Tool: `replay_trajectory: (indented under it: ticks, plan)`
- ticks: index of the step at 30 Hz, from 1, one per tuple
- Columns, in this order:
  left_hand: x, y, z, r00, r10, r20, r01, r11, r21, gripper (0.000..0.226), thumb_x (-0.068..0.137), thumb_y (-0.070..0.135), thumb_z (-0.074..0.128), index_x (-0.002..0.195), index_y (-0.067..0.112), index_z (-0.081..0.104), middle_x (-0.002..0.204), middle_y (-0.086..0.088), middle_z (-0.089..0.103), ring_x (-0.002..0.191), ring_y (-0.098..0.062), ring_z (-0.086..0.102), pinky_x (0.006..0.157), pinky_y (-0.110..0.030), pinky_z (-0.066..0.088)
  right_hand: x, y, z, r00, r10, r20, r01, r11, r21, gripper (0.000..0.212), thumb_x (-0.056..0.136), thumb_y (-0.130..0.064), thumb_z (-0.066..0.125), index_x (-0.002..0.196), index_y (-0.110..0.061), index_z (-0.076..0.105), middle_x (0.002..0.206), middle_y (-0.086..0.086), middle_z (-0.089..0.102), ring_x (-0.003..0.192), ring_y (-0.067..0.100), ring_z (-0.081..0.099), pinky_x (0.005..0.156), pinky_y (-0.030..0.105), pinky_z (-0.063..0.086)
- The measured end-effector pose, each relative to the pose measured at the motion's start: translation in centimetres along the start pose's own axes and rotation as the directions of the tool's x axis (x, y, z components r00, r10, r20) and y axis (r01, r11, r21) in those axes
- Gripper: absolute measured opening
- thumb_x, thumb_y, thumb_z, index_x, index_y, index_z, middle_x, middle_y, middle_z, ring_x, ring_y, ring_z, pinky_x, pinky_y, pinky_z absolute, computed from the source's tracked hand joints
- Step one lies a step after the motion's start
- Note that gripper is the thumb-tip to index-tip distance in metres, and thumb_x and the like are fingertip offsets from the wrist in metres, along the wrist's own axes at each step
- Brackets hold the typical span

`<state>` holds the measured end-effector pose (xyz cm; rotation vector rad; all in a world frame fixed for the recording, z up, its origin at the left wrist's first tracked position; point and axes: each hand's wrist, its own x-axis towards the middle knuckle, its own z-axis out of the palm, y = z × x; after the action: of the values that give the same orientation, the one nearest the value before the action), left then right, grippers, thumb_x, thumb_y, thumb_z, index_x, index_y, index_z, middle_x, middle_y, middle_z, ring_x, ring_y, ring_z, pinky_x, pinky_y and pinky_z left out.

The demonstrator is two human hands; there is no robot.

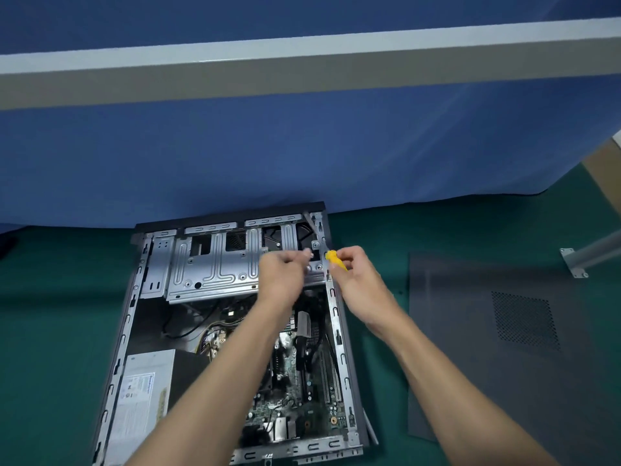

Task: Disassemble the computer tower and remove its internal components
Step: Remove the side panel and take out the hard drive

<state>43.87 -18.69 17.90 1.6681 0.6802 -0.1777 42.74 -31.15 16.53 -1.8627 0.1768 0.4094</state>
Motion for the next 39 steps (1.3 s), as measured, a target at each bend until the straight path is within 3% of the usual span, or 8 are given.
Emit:
replay_trajectory:
  ticks: [3,14,19,24,26,29,32,39]
  plan:
    - [-1.9,-0.4,1.5,0.993,-0.056,0.102,0.067,0.991,-0.114,0.025,0.092,0.019,0.064,0.07,0.009,0.068,0.077,-0.005,0.064,0.076,-0.019,0.057,0.074,-0.029,0.047,-1.1,0.1,-1.0,0.977,-0.187,-0.1,0.161,0.96,-0.228,0.014,0.087,-0.023,0.062,0.094,-0.022,0.05,0.077,-0.007,0.054,0.07,0.009,0.049,0.06,0.02,0.037]
    - [-4.5,-1.0,3.8,0.976,-0.118,0.181,0.147,0.977,-0.155,0.026,0.089,0.006,0.064,0.064,0.014,0.068,0.061,0.0,0.06,0.062,-0.011,0.053,0.056,-0.021,0.043,-3.1,2.1,-3.5,0.878,-0.438,-0.194,0.283,0.801,-0.527,0.009,0.087,-0.02,0.066,0.096,-0.017,0.067,0.087,-0.001,0.06,0.081,0.026,0.058,0.071,0.043,0.049]
    - [-4.6,-1.6,4.3,0.983,-0.099,0.152,0.105,0.994,-0.032,0.022,0.085,-0.003,0.058,0.072,0.008,0.072,0.066,-0.001,0.065,0.061,-0.01,0.055,0.053,-0.019,0.043,-3.4,2.8,-4.1,0.868,-0.487,-0.101,0.307,0.686,-0.66,0.011,0.083,-0.022,0.062,0.094,-0.023,0.064,0.087,-0.006,0.062,0.078,0.027,0.059,0.061,0.036,0.047]
    - [-3.5,-2.0,4.6,0.99,0.02,0.142,-0.035,0.994,0.101,0.02,0.089,0.007,0.062,0.075,0.016,0.073,0.07,0.003,0.068,0.065,-0.011,0.057,0.064,-0.024,0.045,-2.0,4.1,-4.6,0.911,-0.379,-0.163,0.245,0.814,-0.527,0.006,0.081,-0.024,0.066,0.086,-0.026,0.063,0.079,-0.002,0.067,0.075,0.028,0.059,0.061,0.036,0.048]
    - [-2.6,-2.3,3.9,0.977,0.195,0.086,-0.211,0.938,0.274,0.016,0.093,0.022,0.061,0.085,0.02,0.074,0.073,0.006,0.068,0.07,-0.009,0.06,0.069,-0.026,0.046,-0.9,5.5,-5.0,0.936,-0.283,-0.211,0.169,0.884,-0.435,0.003,0.083,-0.027,0.067,0.084,-0.026,0.064,0.074,-0.001,0.066,0.072,0.027,0.059,0.062,0.036,0.05]
    - [-0.7,-3.7,1.7,0.887,0.46,0.038,-0.349,0.614,0.708,0.032,0.098,0.033,0.051,0.123,0.016,0.062,0.126,-0.003,0.06,0.12,-0.017,0.05,0.102,-0.026,0.03,0.9,8.2,-4.9,0.964,-0.134,-0.231,0.019,0.897,-0.442,0.004,0.085,-0.027,0.064,0.083,-0.025,0.063,0.073,0.002,0.065,0.074,0.03,0.059,0.063,0.038,0.051]
    - [1.5,-5.6,-0.3,0.889,0.427,0.167,-0.336,0.36,0.87,0.055,0.1,0.05,0.032,0.148,0.025,0.031,0.157,-0.009,0.023,0.145,-0.023,0.016,0.116,-0.035,0.01,2.6,10.9,-3.9,0.976,0.024,-0.218,-0.137,0.844,-0.519,0.004,0.086,-0.027,0.058,0.086,-0.026,0.062,0.081,0.007,0.066,0.081,0.035,0.059,0.066,0.038,0.052]
    - [3.2,-8.2,-1.2,0.898,0.372,0.234,-0.37,0.352,0.86,0.06,0.096,0.063,0.011,0.151,0.041,0.001,0.162,0.006,0.0,0.147,-0.011,-0.009,0.114,-0.032,-0.004,6.0,14.0,-1.4,0.964,0.107,-0.243,-0.242,0.729,-0.64,0.015,0.087,-0.021,0.049,0.095,-0.022,0.062,0.089,0.012,0.064,0.083,0.038,0.059,0.064,0.034,0.042]
